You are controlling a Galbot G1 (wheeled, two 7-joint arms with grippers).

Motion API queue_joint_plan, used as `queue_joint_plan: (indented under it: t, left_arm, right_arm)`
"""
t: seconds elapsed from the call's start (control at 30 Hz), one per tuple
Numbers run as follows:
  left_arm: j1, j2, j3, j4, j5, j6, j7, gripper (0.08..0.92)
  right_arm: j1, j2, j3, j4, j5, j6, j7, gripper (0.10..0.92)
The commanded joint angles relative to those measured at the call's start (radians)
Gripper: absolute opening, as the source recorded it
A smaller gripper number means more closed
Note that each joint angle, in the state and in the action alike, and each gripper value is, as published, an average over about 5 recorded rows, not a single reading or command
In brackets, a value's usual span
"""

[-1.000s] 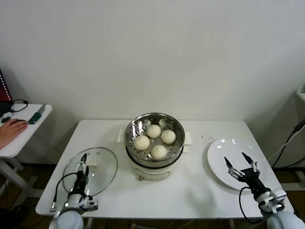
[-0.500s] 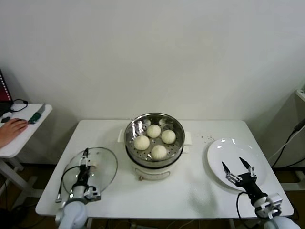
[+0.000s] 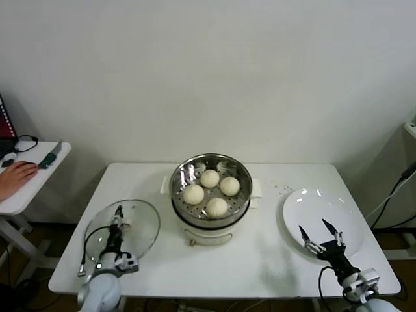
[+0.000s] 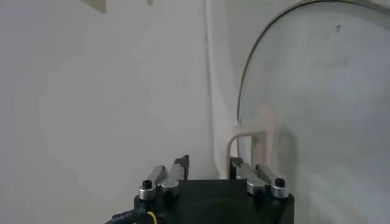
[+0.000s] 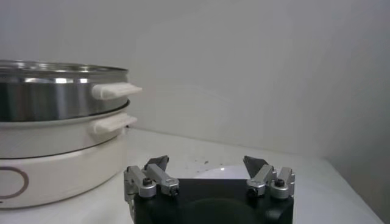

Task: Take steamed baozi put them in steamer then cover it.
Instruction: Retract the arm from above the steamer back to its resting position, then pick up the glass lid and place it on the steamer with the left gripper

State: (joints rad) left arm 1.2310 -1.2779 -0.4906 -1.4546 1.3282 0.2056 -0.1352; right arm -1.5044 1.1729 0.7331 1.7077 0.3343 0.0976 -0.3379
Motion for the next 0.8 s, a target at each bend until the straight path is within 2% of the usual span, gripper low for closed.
queue_joint_plan:
  t: [0.03, 0.3, 0.4, 0.63, 0.8]
  left_arm:
    - [-0.001, 0.003, 0.004, -0.028, -0.022, 0.018, -0.001, 0.437]
    - [0.064, 0.038, 0.009, -0.199, -0.029, 0.14, 0.019, 0.206]
    - [0.091, 0.063, 0.012, -0.266, -0.035, 0.187, 0.016, 0.155]
    - [0.146, 0.141, 0.022, -0.456, -0.06, 0.315, 0.027, 0.15]
    - [0.15, 0.226, 0.038, -0.609, -0.104, 0.42, 0.086, 0.15]
  right_arm:
    - [0.001, 0.015, -0.005, -0.008, -0.02, 0.008, -0.003, 0.823]
    - [-0.001, 0.02, -0.006, -0.017, -0.033, 0.02, -0.021, 0.823]
    - [0.002, 0.015, -0.004, -0.018, -0.033, 0.02, -0.019, 0.823]
    - [0.016, -0.012, -0.003, -0.026, -0.033, 0.016, -0.013, 0.823]
    - [0.04, -0.036, -0.014, -0.034, -0.037, 0.007, -0.012, 0.823]
